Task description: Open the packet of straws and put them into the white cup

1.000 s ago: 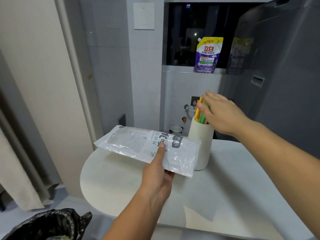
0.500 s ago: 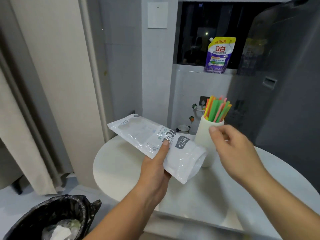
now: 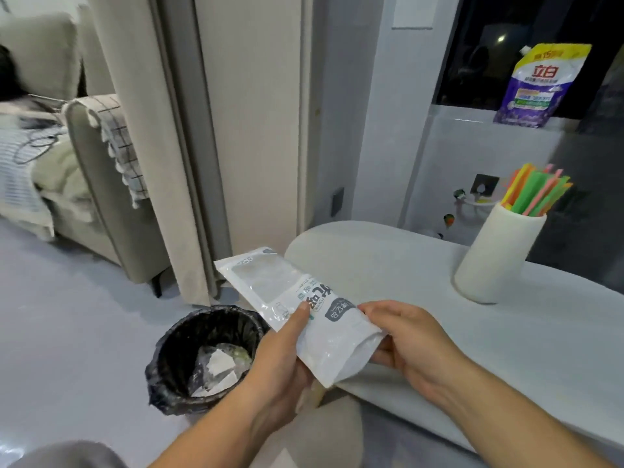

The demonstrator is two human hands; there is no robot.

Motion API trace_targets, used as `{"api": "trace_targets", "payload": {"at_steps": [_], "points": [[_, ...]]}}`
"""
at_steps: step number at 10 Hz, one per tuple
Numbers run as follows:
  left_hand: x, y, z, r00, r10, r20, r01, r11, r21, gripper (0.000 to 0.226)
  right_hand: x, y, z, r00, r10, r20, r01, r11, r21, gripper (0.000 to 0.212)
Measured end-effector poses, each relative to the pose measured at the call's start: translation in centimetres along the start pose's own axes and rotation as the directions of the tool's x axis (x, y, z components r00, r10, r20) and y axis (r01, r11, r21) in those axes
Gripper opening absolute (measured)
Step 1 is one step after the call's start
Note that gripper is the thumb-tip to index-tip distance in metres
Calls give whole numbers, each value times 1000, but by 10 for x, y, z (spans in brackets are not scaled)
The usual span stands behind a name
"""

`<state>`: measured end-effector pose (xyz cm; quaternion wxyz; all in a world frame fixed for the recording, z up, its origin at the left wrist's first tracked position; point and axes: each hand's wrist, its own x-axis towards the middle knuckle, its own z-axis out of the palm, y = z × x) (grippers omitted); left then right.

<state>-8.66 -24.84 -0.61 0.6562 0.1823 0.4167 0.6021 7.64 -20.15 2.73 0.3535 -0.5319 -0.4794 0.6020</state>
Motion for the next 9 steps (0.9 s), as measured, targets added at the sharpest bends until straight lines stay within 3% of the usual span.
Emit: {"api": "trace_targets", "payload": {"at_steps": [3, 6, 8, 9], "points": [[-11, -21, -96, 931, -193, -311, 182, 981, -63, 41, 34, 68, 88, 986, 162, 39, -153, 973, -173, 20], [15, -39, -130, 858, -349, -378, 309, 937, -163, 42, 87, 102, 116, 985, 170, 34, -158, 963, -220, 30], [27, -54, -138, 847, -421, -326, 355, 903, -244, 67, 95, 128, 119, 965, 260, 45, -249, 955, -161, 39], [24, -59, -131, 843, -435, -317, 372, 897, -240, 97, 86, 126, 108, 969, 247, 14, -237, 944, -229, 34]]}}
